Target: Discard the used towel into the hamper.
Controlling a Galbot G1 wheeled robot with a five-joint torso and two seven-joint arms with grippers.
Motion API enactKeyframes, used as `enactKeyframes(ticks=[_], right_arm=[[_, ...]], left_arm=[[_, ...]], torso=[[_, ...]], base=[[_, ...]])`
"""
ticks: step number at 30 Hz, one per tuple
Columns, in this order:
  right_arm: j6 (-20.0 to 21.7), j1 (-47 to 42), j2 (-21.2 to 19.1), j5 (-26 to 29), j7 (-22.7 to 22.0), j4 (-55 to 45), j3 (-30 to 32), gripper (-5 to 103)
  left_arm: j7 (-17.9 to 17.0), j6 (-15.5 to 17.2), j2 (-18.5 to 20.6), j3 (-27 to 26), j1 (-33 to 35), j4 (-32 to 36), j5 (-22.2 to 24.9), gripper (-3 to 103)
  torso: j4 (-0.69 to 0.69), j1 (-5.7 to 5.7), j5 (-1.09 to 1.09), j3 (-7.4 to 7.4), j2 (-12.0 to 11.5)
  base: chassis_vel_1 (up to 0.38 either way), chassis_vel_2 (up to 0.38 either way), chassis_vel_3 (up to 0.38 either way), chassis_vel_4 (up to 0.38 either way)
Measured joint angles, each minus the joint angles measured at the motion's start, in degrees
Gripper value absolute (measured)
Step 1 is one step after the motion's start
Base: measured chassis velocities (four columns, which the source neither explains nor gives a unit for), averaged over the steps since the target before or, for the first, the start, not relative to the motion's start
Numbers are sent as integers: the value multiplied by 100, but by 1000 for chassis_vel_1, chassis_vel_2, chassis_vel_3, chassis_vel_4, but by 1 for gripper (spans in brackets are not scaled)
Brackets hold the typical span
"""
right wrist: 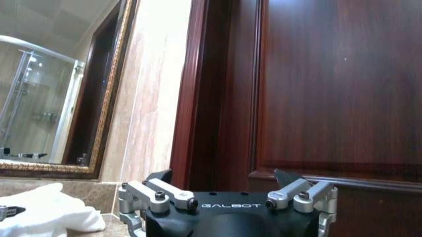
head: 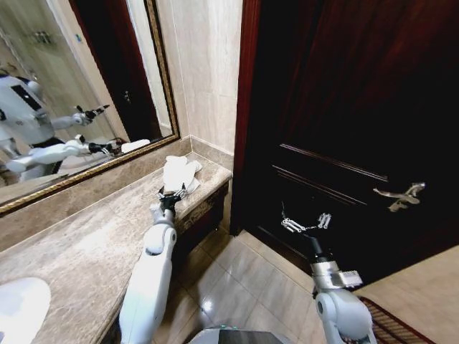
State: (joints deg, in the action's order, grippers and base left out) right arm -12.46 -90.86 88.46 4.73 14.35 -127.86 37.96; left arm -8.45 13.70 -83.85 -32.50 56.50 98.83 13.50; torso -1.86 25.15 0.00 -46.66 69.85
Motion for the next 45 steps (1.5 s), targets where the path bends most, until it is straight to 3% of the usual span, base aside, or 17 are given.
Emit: enactKeyframes(ticks=[6,7,10,14,16,19,23,25,27,29,31,35,45], right_arm=[[4,36,-18,13,10,88,27,100],[4,43,-19,16,10,105,33,100],[4,49,-18,25,10,122,46,100],[-3,55,-17,43,10,148,67,100],[-3,59,-18,48,10,153,69,100],[-4,72,-20,62,10,155,69,100],[-7,70,-21,66,8,155,70,100],[-12,62,-17,69,6,155,69,100],[-14,59,-15,71,5,154,69,100],[-19,55,-12,73,4,145,67,100],[-21,53,-11,73,4,141,64,100],[-24,40,-3,73,-1,118,52,100],[-39,16,57,60,1,84,9,100]], left_arm=[[-177,4,43,84,-254,-406,8,97],[-177,14,66,105,-314,-503,34,101],[-195,9,106,145,-428,-660,137,95],[-219,5,167,193,-523,-736,241,74],[-218,5,174,196,-526,-736,249,74],[-194,5,183,197,-522,-722,290,57],[-182,5,181,197,-495,-696,301,47],[-173,5,177,197,-466,-663,304,36],[-169,5,175,197,-451,-644,313,36],[-172,14,164,195,-408,-560,380,20],[-172,25,155,196,-395,-523,402,20],[-97,38,144,188,-321,-373,474,6],[263,-248,166,113,126,91,544,6]], torso=[[0,0,-1,0,0],[0,0,0,0,0],[0,0,0,0,0],[0,0,0,0,0],[0,0,0,0,0],[0,0,-1,0,0],[0,0,0,0,0],[0,0,0,0,0],[0,0,0,0,0],[0,0,-1,0,0],[0,0,-1,0,0],[0,0,0,0,0],[0,0,-1,0,0]], base=[[0,0,0,0],[0,0,0,0],[0,0,0,0],[0,0,0,0],[0,0,0,0],[0,0,0,0],[0,0,0,0],[0,0,0,0],[0,0,0,0],[0,0,0,0],[0,0,0,0],[0,0,0,0],[0,0,0,0]])
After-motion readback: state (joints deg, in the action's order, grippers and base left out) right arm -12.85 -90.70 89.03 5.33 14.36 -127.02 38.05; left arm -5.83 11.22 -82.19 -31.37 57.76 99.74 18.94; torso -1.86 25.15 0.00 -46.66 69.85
